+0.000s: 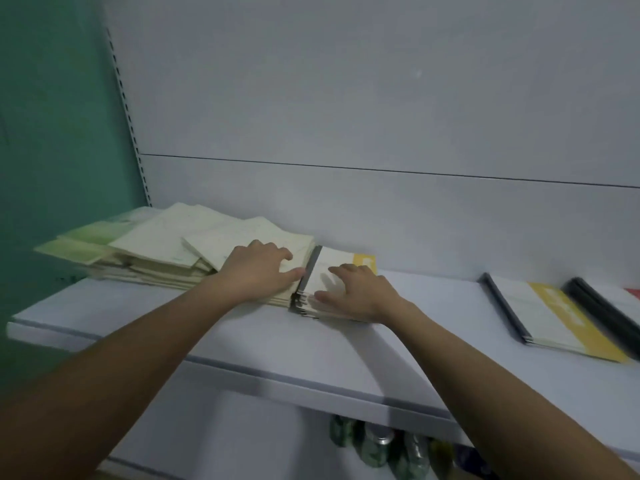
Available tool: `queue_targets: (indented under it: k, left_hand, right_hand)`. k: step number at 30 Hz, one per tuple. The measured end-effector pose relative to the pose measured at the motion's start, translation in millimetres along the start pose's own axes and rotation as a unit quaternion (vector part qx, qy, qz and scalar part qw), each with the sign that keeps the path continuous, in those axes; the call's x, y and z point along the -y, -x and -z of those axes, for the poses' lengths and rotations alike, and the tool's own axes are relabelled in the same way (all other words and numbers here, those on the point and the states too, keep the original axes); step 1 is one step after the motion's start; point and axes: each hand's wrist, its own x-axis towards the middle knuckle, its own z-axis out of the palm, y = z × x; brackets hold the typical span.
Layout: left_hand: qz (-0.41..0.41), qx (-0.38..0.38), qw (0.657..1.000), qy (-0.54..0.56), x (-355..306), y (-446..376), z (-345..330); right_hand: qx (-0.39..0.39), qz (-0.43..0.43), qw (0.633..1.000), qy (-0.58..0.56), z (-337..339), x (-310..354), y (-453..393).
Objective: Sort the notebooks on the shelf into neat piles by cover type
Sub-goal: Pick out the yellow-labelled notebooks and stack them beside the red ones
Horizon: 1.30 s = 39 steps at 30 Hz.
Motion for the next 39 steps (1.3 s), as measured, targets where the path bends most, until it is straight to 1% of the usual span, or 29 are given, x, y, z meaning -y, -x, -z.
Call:
queue_targets:
  k: [2,5,7,9,11,12,13,14,15,16,17,18,20,21,22,23,24,25,28,29,30,32,33,34,36,39]
  left_hand:
    - [-0.019,-0.001,0.999,0.032,10.9,-0.5,-3.3]
    - [-0.06,-0.011,0.996,0.072,22.4,-1.5,-2.6]
    - [-0.08,-0.011,0.988,0.134,28.5,-1.5,-1.3]
    - [-0.097,-0.017,0.971,0.219,30.9,-0.2,-1.7]
    - [-0.109,-0.04,0.951,0.285,28.5,3.8,-4.5]
    - [-0.105,-0.047,0.945,0.308,26.5,6.1,-5.7]
    - [-0.094,-0.043,0.938,0.331,24.4,7.8,-6.8]
    - [-0.076,-0.025,0.928,0.365,22.7,9.3,-7.6]
    - [-0.05,0.008,0.907,0.419,20.9,10.4,-7.9]
    - [-0.023,0.055,0.872,0.486,19.2,11.3,-7.8]
    - [0.002,0.11,0.826,0.553,18.0,11.1,-6.5]
    - [0.024,0.17,0.772,0.612,17.7,10.5,-3.8]
    - [0.046,0.278,0.641,0.713,18.4,5.6,1.2]
    - [0.053,0.309,0.576,0.755,19.4,2.2,3.5]
    - [0.058,0.323,0.516,0.792,20.5,-0.5,6.2]
    - [0.06,0.323,0.475,0.816,21.8,-4.2,8.2]
    - [0.062,0.318,0.452,0.831,23.4,-7.3,10.6]
    - [0.066,0.309,0.453,0.834,25.1,-9.6,13.0]
    - [0.096,0.284,0.492,0.818,29.6,-11.5,19.4]
    - [0.104,0.27,0.505,0.813,30.5,-11.5,20.1]
    - [0.109,0.253,0.521,0.808,31.1,-11.7,20.4]
    - [0.111,0.19,0.575,0.788,35.9,-16.9,19.3]
    - [0.106,0.156,0.6,0.777,40.2,-20.1,19.2]
    - [0.102,0.127,0.617,0.77,46.1,-22.3,20.0]
    - [0.109,0.094,0.637,0.757,58.9,-23.6,21.9]
    - [0.119,0.089,0.659,0.737,70.0,-22.0,22.9]
  right_hand:
    - [0.006,-0.025,1.0,0.018,-14.0,7.1,-7.0]
    - [-0.004,-0.035,0.998,0.05,-39.1,17.2,14.2]
    - [-0.032,-0.031,0.997,0.069,-46.2,22.7,35.0]
    - [-0.048,-0.023,0.993,0.104,-40.0,25.8,46.8]
    - [-0.032,-0.027,0.995,0.086,-28.1,26.3,44.7]
    - [-0.02,-0.038,0.997,0.064,-22.3,25.9,41.8]
    - [-0.026,-0.054,0.998,0.032,-18.2,24.5,38.3]
    - [-0.055,-0.071,0.996,0.003,-14.5,24.2,35.2]
    - [-0.097,-0.086,0.991,-0.014,-10.8,24.2,32.0]
    - [-0.14,-0.102,0.985,-0.02,-5.8,26.6,30.2]
    - [-0.188,-0.112,0.976,-0.024,-1.9,30.2,28.7]
    - [-0.232,-0.115,0.966,-0.023,2.1,36.8,28.6]
    - [-0.296,-0.094,0.95,-0.012,8.3,55.8,31.1]
    - [-0.303,-0.071,0.95,0.001,6.9,64.2,31.4]
    - [-0.294,-0.046,0.955,0.015,5.7,73.7,33.2]
    - [-0.273,-0.027,0.961,0.024,3.0,79.4,34.2]
    - [-0.25,-0.014,0.968,0.026,1.4,82.0,35.0]
    - [-0.24,-0.006,0.97,0.026,0.8,81.0,35.0]
    - [-0.24,0.036,0.968,0.071,6.1,79.5,33.9]
    - [-0.231,0.053,0.969,0.074,6.2,79.2,31.9]
    - [-0.209,0.06,0.975,0.054,5.8,77.9,29.7]
    - [-0.145,0.023,0.988,-0.054,3.3,66.1,22.2]
    - [-0.116,-0.015,0.986,-0.117,-0.7,53.2,17.1]
    - [-0.098,-0.045,0.982,-0.157,-4.8,43.0,15.0]
    - [-0.074,-0.067,0.985,-0.143,-19.3,25.7,10.2]
    - [-0.035,-0.065,0.994,-0.077,-34.6,23.4,0.0]
